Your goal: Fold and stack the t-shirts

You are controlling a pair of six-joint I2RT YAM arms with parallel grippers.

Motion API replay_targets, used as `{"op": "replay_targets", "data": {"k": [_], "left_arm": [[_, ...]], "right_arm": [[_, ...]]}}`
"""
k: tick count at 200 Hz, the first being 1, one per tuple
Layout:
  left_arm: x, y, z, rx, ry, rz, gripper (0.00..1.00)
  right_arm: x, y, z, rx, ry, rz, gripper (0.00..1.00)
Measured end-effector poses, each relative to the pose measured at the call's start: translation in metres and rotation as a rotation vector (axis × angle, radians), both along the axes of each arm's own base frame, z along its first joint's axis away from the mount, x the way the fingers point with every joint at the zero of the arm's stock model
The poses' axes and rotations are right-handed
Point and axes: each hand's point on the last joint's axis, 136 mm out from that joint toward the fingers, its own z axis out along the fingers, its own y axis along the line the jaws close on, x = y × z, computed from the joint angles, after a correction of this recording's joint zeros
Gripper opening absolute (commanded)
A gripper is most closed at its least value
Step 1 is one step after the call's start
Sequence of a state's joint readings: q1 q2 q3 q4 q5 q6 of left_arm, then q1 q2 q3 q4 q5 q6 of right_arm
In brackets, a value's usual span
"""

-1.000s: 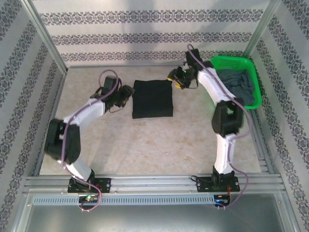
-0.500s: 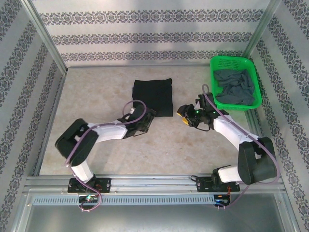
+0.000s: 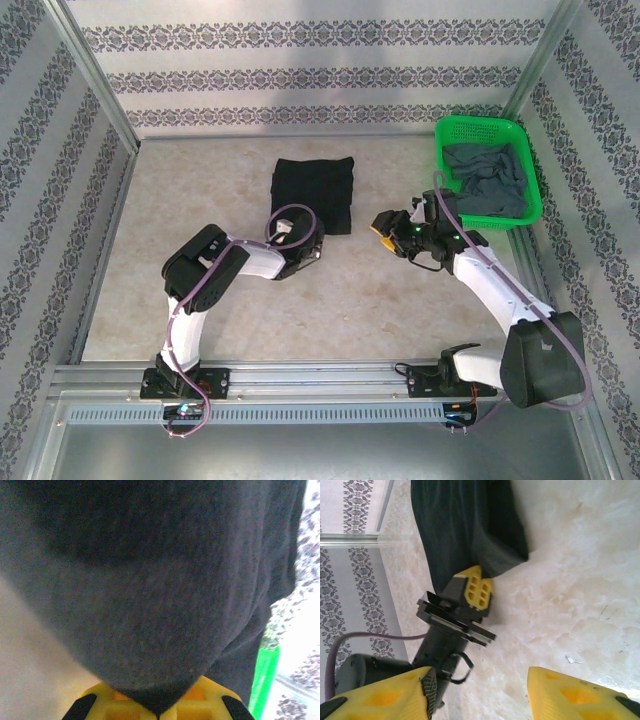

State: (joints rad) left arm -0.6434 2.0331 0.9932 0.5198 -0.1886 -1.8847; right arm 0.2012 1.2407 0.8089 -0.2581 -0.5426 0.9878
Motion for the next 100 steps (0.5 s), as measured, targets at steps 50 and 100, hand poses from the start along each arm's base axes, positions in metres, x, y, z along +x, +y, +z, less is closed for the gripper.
{"op": "replay_targets", "data": {"k": [50, 100], "left_arm": [[0.029, 0.179, 0.010, 0.076, -0.010, 0.157, 0.00], [0.029, 0.336, 0.024, 0.157, -0.038, 0.250, 0.00]], "right_arm": [[-0.002, -0.001, 0.009, -0.004, -0.020, 0.007, 0.52], [-0.003, 0.000, 0.010, 0.001, -0.020, 0.012, 0.51]]}}
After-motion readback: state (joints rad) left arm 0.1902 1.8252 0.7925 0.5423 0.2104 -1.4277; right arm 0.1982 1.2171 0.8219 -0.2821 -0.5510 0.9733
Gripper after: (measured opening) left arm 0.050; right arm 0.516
